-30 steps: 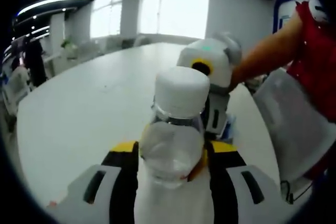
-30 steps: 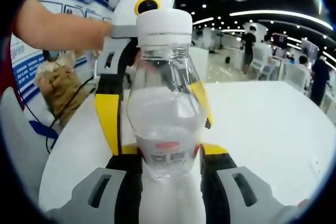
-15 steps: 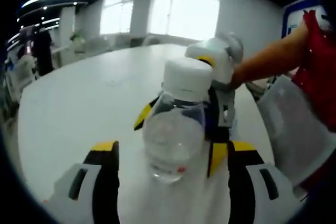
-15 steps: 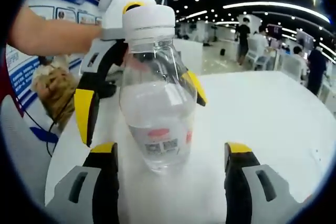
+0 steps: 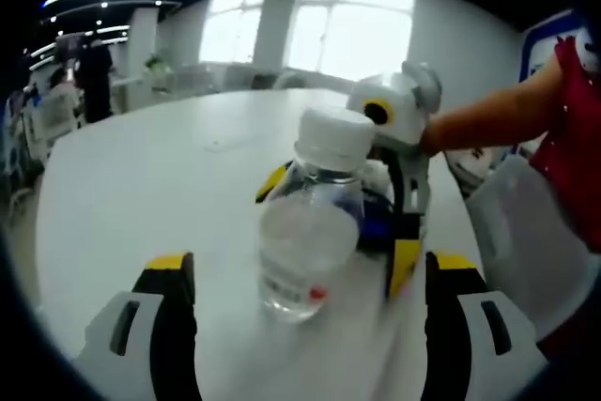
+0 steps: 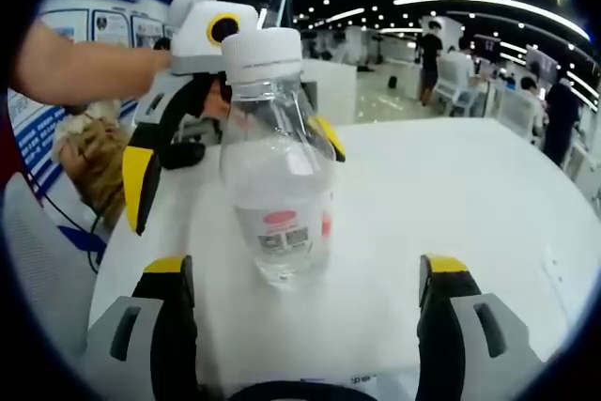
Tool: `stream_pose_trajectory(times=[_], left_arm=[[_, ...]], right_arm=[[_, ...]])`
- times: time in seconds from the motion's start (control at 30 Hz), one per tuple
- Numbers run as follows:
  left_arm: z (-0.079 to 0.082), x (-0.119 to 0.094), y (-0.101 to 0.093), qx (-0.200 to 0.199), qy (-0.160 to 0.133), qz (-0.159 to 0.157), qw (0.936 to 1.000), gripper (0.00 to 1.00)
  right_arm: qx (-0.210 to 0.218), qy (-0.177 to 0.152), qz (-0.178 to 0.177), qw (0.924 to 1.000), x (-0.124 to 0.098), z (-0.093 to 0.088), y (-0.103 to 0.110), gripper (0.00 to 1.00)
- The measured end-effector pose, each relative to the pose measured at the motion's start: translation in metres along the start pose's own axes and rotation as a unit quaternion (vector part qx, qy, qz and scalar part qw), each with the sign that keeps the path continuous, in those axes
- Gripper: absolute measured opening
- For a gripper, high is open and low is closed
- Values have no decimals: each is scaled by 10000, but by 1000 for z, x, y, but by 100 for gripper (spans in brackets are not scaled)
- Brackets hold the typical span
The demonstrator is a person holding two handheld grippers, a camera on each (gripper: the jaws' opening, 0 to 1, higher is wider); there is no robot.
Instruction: Arrange the tabletop items into an orderly group along one side of the table until the central work area is clear of visible clutter.
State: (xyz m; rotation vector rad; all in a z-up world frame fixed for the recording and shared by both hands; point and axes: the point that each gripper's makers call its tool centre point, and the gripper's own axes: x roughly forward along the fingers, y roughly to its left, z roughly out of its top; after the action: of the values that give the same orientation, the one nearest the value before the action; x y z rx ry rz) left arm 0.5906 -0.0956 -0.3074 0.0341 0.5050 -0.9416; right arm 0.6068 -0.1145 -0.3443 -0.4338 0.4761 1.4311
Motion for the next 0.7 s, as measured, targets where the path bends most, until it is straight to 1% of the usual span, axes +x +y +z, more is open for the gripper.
stream_pose_trajectory(times=[0.07, 0.17, 0.23, 0.3, 0.53, 0.7], left_arm=[[1, -4, 2, -20, -46, 26, 10000, 99], [4, -8, -5, -30, -113, 75, 9999, 99], [4, -10, -3, -20, -123, 88, 9999, 99], [6, -13, -6, -3, -139, 121, 9998, 99], [9, -27, -10, -57, -243, 301, 9992, 99], [11, -39, -16, -130, -343, 452, 9983, 99]], right_arm=[[5, -11, -19, 10000, -4, 1, 0, 98], [-30, -31, -50, 10000, -11, 2, 1, 98], [-42, -29, -77, 10000, -16, 3, 2, 98], [-54, -28, -98, 9999, -21, 3, 2, 97], [-111, -97, -197, 9997, -41, 9, 3, 96], [-125, -126, -284, 9994, -54, 8, 4, 95]])
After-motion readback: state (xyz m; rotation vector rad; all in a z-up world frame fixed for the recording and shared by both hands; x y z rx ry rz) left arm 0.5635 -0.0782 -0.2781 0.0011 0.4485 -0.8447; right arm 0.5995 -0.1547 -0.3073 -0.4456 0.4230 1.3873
